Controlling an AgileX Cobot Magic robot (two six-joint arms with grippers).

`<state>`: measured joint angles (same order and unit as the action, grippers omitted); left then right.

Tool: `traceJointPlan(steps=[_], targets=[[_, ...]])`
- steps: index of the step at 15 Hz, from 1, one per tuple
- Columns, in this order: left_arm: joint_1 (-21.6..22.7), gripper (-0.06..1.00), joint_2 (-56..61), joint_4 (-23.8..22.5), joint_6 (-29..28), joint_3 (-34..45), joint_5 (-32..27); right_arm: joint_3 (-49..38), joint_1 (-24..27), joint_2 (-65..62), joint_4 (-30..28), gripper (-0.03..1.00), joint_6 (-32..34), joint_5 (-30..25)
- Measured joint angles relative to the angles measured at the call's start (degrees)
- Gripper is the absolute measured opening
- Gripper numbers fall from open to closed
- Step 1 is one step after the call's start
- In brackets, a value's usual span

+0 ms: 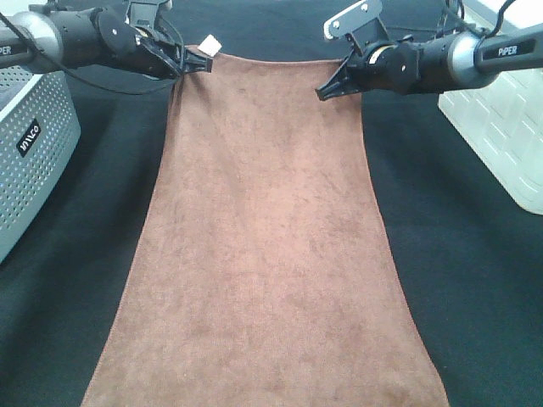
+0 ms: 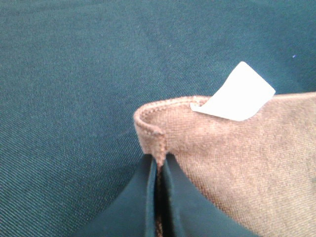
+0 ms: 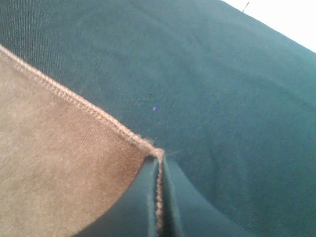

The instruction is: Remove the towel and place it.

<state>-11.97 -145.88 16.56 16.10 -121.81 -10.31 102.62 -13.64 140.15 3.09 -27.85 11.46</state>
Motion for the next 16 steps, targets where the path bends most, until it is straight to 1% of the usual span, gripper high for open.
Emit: traceJointPlan(steps=[3,4,10,12,14,16], targets=[[0.0,0.00,-1.8,0.0,0.0,0.0,1.4,0.0,0.0,0.6,0.0,0.00,0.0,0.8],[0.0,0.00,-2.5,-0.1,0.0,0.0,2.5,0.0,0.0,0.6,0.0,0.00,0.1,1.8],[0.0,0.00,-4.2,-0.2,0.0,0.0,4.4,0.1,0.5,1.3,0.1,0.00,1.7,4.8],[-0.1,0.00,-4.8,-0.2,0.0,0.0,6.1,1.8,0.6,3.1,0.1,0.00,2.0,4.9],[-0.1,0.00,-5.6,-0.6,0.0,-0.1,8.3,5.6,0.6,5.1,0.1,0.00,3.2,4.1],[-0.1,0.00,-6.5,-0.6,0.0,-0.1,10.3,6.4,0.6,5.6,0.1,0.00,3.6,3.6]])
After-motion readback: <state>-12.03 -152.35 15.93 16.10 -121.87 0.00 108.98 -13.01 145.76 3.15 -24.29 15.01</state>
